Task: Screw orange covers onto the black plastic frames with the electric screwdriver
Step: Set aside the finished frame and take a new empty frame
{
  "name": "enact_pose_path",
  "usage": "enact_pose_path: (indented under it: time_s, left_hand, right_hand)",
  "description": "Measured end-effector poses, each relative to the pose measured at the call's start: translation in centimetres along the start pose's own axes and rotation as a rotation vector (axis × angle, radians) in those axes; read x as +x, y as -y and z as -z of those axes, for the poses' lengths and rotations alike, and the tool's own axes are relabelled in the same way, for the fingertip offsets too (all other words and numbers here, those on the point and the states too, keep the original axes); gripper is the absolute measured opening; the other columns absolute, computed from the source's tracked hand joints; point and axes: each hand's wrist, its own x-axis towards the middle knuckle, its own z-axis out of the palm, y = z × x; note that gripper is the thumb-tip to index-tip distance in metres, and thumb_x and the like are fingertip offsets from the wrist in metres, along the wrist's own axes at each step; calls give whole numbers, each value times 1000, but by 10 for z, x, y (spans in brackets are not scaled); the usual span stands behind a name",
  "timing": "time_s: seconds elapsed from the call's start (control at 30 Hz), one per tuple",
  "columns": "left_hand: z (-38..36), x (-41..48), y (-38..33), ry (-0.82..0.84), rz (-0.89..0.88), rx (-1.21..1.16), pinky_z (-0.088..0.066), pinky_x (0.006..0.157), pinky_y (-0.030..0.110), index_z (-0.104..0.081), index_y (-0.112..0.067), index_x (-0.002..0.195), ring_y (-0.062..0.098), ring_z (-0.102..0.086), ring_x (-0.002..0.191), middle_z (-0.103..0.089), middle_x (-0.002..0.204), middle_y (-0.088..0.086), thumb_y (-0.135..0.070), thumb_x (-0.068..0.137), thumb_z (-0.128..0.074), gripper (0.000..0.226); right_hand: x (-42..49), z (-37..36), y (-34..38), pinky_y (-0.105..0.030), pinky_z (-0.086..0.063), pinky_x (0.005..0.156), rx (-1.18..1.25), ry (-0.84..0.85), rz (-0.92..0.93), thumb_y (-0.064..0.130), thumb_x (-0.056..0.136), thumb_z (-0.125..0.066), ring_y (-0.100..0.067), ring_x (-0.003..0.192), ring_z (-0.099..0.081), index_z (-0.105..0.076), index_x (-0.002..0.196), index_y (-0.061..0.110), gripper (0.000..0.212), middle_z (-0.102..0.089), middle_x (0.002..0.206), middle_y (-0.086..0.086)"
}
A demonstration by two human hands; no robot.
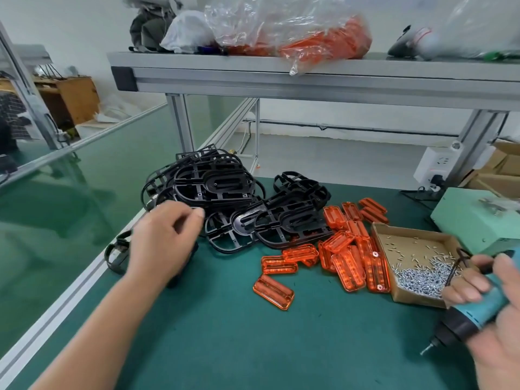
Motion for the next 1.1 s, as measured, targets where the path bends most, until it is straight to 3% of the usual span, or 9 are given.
enact_pose_path:
  time_s: [0.13, 0.23, 0.3, 0.37, 0.47, 0.7, 0.83, 0.97, 1.1]
  left_hand:
    - [-39, -18, -53, 312, -67, -50, -49, 66, 25, -68, -39, 99, -2, -61, 79, -66, 90, -23, -48, 95, -66, 9]
    - [-67, -26, -66, 474, -182, 60, -55, 79, 29, -65, -40, 127, -1, -61, 90, -58, 123, -24, -52, 98, -60, 32]
    - [-80, -27, -69, 494, -235, 125, -55, 81, 32, -63, -38, 133, 4, -62, 99, -52, 132, -21, -51, 100, -60, 36]
    - [-90, -26, -68, 487, -273, 170, -56, 81, 34, -65, -35, 134, 10, -63, 104, -50, 135, -16, -44, 103, -59, 33]
    - [-99, -26, -64, 486, -276, 192, -58, 77, 37, -68, -28, 128, 17, -67, 98, -48, 135, -12, -31, 107, -56, 25]
    - [-89, -31, -63, 390, -233, 64, -58, 87, 41, -76, -15, 111, 21, -69, 105, -57, 138, -5, -15, 104, -62, 16]
    - [-61, -40, -71, 391, -330, -59, -60, 81, 39, -77, -15, 104, 20, -71, 99, -63, 136, -3, -11, 97, -72, 10]
    - [-36, -54, -76, 656, -510, -188, -57, 78, 34, -74, -27, 101, 9, -67, 89, -59, 131, -16, -22, 97, -74, 7]
    - [-33, -66, -89, 875, -604, -216, -52, 83, 26, -72, -36, 101, -4, -58, 96, -54, 126, -24, -37, 97, -69, 6]
  right_hand:
    - [2, -19, -3, -58, -35, 105, 112, -23, -83, 47, 113, 2, -53, 118, -55, -42, 138, -14, 79, -54, 124, -44]
    - [-2, -29, -9, -52, -32, 106, -38, -184, -13, 49, 114, -4, -46, 121, -54, -44, 136, -8, 73, -56, 128, -35]
    - [5, -34, 2, -48, -50, 87, -132, -320, 114, 49, 112, -41, -35, 92, -65, -59, 123, -2, 55, -65, 100, -24]
    - [13, -37, 8, -26, -50, 54, -376, -512, 266, 52, 87, -77, -12, 57, -54, -70, 98, 16, 38, -54, 69, 3]
    - [7, -47, 3, -20, -43, 47, -494, -573, 360, 49, 89, -68, -9, 52, -44, -68, 93, 18, 31, -44, 65, 5]
    - [-16, -72, 8, -23, -44, 44, -625, -552, 203, 36, 96, -58, -16, 50, -47, -63, 99, 11, 26, -49, 71, -6]
    - [-24, -87, 22, -27, -45, 44, -976, -555, 91, 47, 84, -78, -25, 51, -52, -64, 104, 1, 52, -57, 74, -17]
    - [-41, -109, 38, -28, -50, 54, -1560, -545, -139, 83, 59, -82, -24, 55, -62, -70, 96, 26, 68, -69, 72, -12]
    - [-54, -110, 36, -28, -51, 66, -2000, -539, -287, 72, 72, -82, -5, 61, -69, -60, 109, 65, 44, -73, 77, 15]
